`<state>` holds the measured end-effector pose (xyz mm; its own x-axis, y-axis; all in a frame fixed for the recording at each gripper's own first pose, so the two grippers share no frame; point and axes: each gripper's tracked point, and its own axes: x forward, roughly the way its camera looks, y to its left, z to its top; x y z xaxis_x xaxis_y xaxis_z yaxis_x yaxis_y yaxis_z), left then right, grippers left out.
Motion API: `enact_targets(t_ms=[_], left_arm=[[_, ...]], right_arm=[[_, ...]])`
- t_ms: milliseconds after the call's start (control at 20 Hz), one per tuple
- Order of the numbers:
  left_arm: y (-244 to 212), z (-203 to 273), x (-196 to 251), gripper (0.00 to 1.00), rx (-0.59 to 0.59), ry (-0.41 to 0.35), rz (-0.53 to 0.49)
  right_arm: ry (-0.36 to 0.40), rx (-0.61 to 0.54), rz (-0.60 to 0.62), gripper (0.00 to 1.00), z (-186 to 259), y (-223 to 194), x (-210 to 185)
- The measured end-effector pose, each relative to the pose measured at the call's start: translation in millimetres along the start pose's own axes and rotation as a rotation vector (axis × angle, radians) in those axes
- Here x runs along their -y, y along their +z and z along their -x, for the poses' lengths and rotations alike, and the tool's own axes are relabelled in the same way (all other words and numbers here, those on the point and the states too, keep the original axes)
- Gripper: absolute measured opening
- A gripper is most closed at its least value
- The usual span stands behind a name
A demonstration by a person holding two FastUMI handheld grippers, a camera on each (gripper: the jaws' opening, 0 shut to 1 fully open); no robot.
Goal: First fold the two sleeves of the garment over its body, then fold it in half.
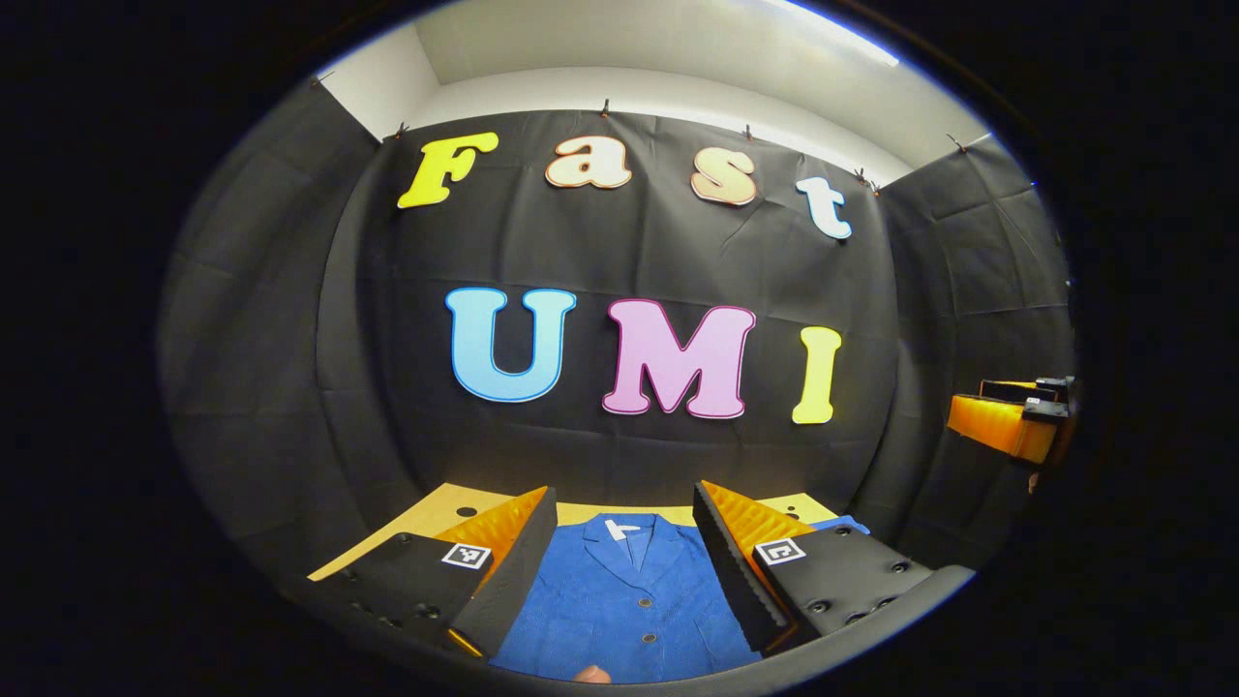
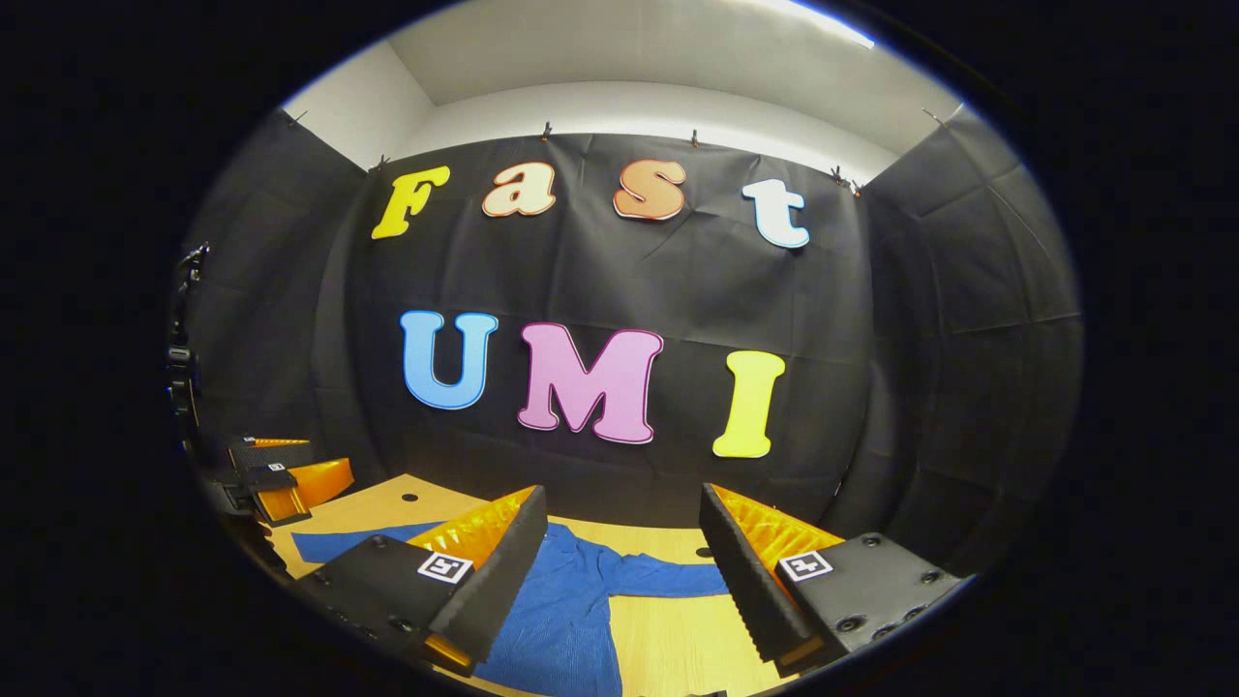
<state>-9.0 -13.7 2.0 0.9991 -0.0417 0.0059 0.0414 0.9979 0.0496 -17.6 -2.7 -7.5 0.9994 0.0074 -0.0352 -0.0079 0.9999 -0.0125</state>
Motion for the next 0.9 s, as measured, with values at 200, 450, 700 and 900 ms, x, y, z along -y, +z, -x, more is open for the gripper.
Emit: enact_targets(t_ms=[200, 450, 700, 900], left_arm=[[1.2, 2.7, -9.3, 0.8, -0.002, 0.02, 0.009], [0.9, 13.3, -24.9, 0.81, -0.003, 0.045, -0.03], [-3.6, 15.8, -36.7, 0.81, -0.019, 0.069, -0.02], [-9.3, 14.6, -41.9, 0.79, -0.031, 0.08, -0.029]], right_arm=[[-0.019, 0.0, 0.035, 0.96, -8.0, 1.6, 11.1], [-0.019, 0.005, -0.009, 0.95, -11.6, 1.2, 8.1], [-0.006, -0.016, -0.012, 0.96, -16.0, -6.0, 1.6], [-0.023, -0.037, -0.036, 0.96, -21.2, -14.1, 10.8]])
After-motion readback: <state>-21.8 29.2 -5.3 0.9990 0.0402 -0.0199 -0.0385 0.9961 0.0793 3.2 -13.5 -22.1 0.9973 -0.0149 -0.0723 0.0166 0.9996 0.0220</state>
